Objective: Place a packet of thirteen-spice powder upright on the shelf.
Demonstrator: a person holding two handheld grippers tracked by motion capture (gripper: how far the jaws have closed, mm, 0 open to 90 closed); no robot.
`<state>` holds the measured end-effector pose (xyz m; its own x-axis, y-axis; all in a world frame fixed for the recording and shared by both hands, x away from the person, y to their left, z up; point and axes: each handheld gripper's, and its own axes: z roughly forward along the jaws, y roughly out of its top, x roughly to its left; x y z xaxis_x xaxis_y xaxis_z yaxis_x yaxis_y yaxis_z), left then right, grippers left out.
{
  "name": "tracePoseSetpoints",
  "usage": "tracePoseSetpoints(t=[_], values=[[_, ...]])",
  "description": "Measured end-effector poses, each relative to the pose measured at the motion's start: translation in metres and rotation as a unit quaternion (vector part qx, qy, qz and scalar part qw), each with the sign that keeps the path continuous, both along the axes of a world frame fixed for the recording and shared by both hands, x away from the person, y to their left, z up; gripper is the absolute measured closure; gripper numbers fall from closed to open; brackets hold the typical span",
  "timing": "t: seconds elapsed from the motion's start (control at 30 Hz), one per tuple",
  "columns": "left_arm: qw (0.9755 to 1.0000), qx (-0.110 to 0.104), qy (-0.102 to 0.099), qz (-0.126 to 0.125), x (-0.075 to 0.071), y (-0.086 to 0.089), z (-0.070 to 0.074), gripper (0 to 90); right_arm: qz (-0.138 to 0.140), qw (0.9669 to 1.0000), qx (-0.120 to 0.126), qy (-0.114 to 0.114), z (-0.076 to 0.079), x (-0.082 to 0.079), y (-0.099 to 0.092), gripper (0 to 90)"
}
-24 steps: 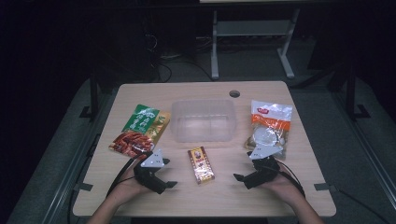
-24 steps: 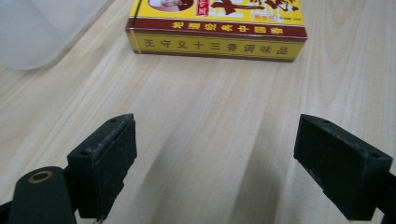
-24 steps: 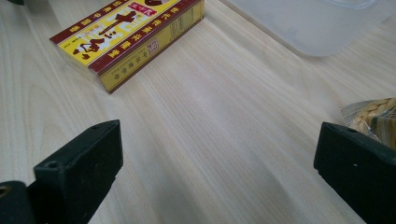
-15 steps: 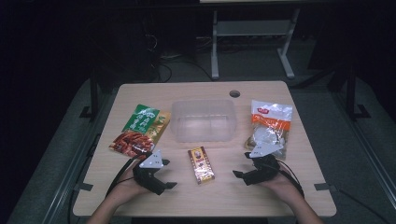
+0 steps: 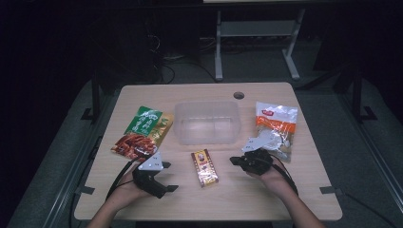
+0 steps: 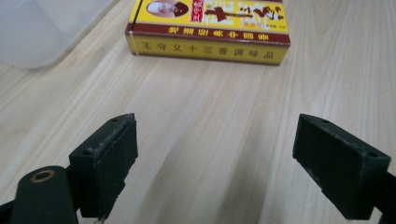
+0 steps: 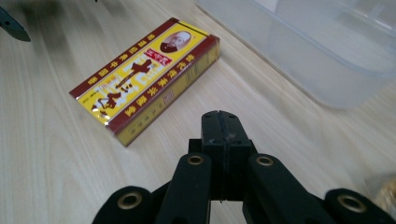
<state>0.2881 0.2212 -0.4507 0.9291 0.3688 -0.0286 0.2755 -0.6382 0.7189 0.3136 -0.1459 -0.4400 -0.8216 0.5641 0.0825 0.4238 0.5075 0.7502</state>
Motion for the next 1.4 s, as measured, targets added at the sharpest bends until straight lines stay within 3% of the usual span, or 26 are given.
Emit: tracePoseSetpoints(t=[0.1, 0.17, 0.53, 0.73, 0.97, 1.1, 1.13, 1.23, 1.27, 1.37, 1.4], values=[[1.0000, 0.002, 0.001, 0.001, 0.000, 0.002, 0.000, 13.4, 0.009, 0.9999, 0.007, 0.004, -0.001, 0.004, 0.005, 89.7], [1.0000, -0.002, 0.002, 0.001, 0.001, 0.002, 0.000, 13.4, 0.014, 0.9999, -0.005, -0.001, -0.002, 0.010, 0.016, 89.7], [1.0000, -0.007, 0.004, -0.001, 0.002, 0.002, 0.000, 13.4, 0.030, 0.9994, -0.011, -0.012, -0.006, 0.033, 0.061, 89.7], [0.9999, -0.006, 0.008, -0.007, 0.001, 0.000, -0.002, 13.4, 0.016, 0.9989, -0.039, -0.020, -0.014, 0.043, 0.078, 89.7], [0.9999, -0.006, 0.008, -0.006, 0.001, 0.000, -0.002, 13.4, 0.011, 0.9992, -0.035, -0.017, -0.018, 0.048, 0.087, 89.8], [0.9999, -0.007, 0.008, -0.004, 0.001, 0.001, -0.001, 13.4, 0.045, 0.9977, -0.046, -0.020, -0.018, 0.044, 0.096, 89.7], [0.9999, -0.007, 0.008, -0.004, 0.001, 0.001, -0.001, 13.4, 0.068, 0.9967, -0.040, -0.021, -0.018, 0.041, 0.101, 89.8], [0.9999, -0.007, 0.008, -0.005, 0.000, 0.001, -0.001, 13.4, 0.088, 0.9952, -0.037, -0.019, -0.017, 0.038, 0.107, 89.8], [0.9999, -0.010, 0.008, -0.005, 0.000, 0.002, -0.001, 13.4, 0.109, 0.9933, -0.035, -0.017, -0.016, 0.034, 0.113, 89.9], [0.9999, -0.010, 0.006, -0.006, 0.001, 0.003, 0.000, 13.4, 0.130, 0.9909, -0.033, -0.014, -0.015, 0.031, 0.118, 89.9], [0.9999, -0.013, 0.009, -0.006, 0.001, 0.003, 0.000, 13.4, 0.150, 0.9881, -0.031, -0.009, -0.015, 0.027, 0.123, 89.9]])
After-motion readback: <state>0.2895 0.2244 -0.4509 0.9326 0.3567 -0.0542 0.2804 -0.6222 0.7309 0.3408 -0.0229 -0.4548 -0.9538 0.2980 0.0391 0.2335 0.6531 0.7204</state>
